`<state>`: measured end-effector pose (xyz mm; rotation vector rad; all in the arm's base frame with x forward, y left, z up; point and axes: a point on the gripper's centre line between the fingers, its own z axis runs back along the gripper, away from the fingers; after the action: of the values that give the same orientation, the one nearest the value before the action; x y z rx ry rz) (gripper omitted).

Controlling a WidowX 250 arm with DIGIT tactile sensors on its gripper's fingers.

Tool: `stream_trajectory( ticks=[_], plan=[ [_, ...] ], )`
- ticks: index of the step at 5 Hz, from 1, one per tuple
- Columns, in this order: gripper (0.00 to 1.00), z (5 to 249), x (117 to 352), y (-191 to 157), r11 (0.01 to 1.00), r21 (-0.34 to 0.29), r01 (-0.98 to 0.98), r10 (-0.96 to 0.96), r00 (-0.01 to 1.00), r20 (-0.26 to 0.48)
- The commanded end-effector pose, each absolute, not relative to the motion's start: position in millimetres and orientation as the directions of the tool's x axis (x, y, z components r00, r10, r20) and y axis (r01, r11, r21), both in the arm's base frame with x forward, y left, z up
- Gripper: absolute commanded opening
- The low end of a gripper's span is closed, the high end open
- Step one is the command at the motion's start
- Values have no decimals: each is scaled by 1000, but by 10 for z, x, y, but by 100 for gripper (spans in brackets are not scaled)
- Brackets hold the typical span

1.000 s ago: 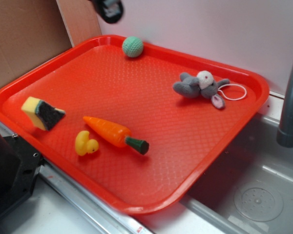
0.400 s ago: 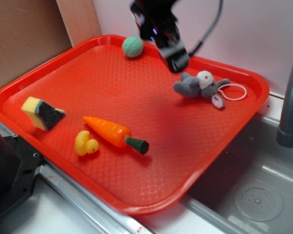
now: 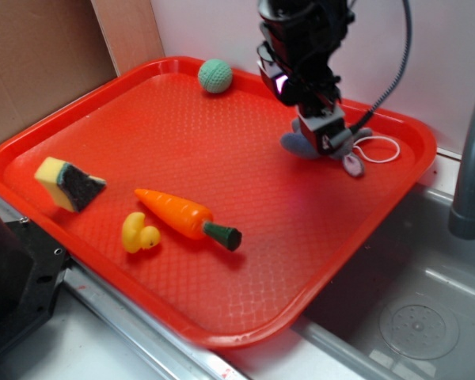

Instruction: Grab the gray animal.

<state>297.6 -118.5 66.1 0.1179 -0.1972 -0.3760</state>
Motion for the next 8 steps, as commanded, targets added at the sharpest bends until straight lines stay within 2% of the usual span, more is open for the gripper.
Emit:
stream_trajectory(
  ticks=[1, 2, 4, 5, 6, 8],
  plan=[
    [100, 550, 3255, -1234, 934, 167, 316, -342, 926, 161],
    [1, 478, 3329, -1120, 951, 171, 259, -283, 949, 138],
    [0, 451, 3340, -1081, 951, 177, 254, -277, 953, 120],
    [0, 624, 3274, -1051, 956, 193, 221, -251, 957, 146],
    [0, 987, 3180, -972, 973, 183, 143, -174, 971, 165],
    [0, 1601, 2867, -634, 998, 66, 18, -26, 993, 112]
  ],
)
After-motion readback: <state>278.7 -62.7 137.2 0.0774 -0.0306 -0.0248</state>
